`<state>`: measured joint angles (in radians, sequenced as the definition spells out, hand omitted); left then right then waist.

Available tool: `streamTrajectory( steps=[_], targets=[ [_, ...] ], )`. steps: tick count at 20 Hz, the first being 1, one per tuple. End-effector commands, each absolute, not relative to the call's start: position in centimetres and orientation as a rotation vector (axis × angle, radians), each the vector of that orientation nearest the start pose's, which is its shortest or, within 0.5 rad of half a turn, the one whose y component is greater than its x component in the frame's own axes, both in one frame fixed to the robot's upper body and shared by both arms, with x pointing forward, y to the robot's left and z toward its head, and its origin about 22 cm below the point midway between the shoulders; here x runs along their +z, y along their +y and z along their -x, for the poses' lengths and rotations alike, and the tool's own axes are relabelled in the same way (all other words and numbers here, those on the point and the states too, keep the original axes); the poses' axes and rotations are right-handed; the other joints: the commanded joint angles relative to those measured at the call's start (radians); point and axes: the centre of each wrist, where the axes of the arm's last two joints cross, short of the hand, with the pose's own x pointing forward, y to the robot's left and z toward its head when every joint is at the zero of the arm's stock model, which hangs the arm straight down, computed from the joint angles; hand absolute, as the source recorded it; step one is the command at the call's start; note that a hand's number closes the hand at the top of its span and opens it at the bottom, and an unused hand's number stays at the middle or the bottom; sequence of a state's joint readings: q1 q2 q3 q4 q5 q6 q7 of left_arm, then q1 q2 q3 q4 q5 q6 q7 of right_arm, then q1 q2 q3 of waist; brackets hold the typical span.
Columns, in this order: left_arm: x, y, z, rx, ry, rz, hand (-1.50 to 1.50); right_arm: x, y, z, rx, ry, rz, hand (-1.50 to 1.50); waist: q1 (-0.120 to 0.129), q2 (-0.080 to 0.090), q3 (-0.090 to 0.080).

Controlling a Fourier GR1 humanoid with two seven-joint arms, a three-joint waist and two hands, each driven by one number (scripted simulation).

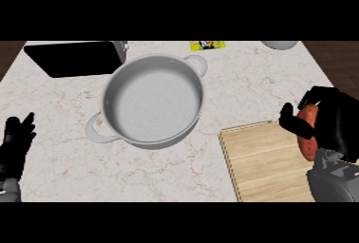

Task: Pick the sweet potato from the tray and place it in the pot

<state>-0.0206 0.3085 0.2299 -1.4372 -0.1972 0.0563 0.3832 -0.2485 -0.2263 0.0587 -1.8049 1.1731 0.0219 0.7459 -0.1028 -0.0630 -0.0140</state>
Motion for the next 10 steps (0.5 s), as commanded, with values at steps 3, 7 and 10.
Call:
streamTrajectory(
  steps=[3, 7, 10],
  targets=[
    [1.5, 34.5, -24.8, -0.060, -1.096, -0.576, 0.00, 19.4, -15.5, -22.6, 0.278, -1.450, 1.497, 1.50, 0.030, 0.013, 0.001],
    [2.0, 33.4, -25.6, -0.094, -1.130, -0.550, 0.00, 21.5, -10.4, -19.8, 0.259, -1.437, 1.558, 1.50, 0.070, 0.032, 0.004],
    [1.8, 34.0, -25.4, -0.101, -1.132, -0.539, 0.00, 23.3, -7.6, -18.7, 0.305, -1.407, 1.591, 1.50, 0.101, 0.041, 0.005]
  ],
)
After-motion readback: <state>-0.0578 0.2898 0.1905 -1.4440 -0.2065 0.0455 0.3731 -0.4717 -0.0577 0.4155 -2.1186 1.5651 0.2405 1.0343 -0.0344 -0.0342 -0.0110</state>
